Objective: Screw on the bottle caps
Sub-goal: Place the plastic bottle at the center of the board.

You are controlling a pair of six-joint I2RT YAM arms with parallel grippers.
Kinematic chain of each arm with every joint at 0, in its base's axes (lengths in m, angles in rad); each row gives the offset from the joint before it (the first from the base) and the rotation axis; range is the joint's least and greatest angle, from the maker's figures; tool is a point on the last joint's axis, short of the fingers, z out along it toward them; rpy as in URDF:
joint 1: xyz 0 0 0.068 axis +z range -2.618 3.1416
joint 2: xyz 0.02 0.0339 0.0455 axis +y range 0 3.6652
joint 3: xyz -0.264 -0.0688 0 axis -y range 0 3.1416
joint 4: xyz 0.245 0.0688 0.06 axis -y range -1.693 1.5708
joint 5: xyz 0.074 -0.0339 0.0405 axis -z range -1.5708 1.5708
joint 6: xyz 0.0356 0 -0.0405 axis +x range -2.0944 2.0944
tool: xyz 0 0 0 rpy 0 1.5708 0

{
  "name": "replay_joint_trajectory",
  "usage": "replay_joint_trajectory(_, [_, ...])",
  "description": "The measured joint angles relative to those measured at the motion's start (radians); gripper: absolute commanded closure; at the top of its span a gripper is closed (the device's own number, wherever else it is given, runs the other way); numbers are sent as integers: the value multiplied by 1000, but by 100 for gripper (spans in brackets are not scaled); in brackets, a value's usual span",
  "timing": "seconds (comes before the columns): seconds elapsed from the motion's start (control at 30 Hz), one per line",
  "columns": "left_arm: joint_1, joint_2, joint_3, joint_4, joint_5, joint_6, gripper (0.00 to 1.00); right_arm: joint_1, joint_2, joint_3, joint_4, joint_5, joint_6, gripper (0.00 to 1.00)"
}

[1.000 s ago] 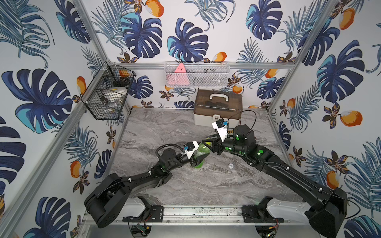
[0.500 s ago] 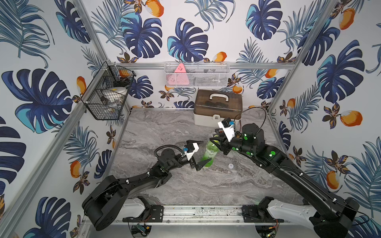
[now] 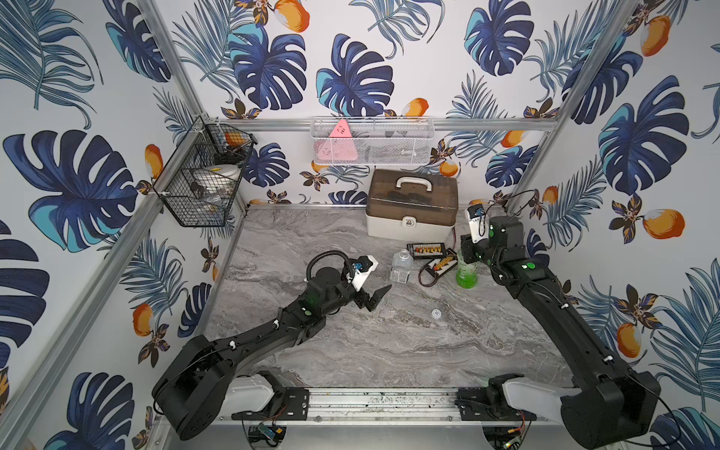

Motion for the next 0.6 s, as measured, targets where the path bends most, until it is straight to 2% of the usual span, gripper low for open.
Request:
replay_joint_trajectory(0.17, [17,22,0,-11,-47,-6,1,-90,114,7,110,-13,9,81])
replay_joint_trajectory(0.33, [19,34,-2,-6,-51,-6,1,-168,160,-21,228,-55,81,81])
replay_joint_trajectory(0.6, [20,47,-2,7,-51,-5,1,-180,117,-185,373,-170,128,82])
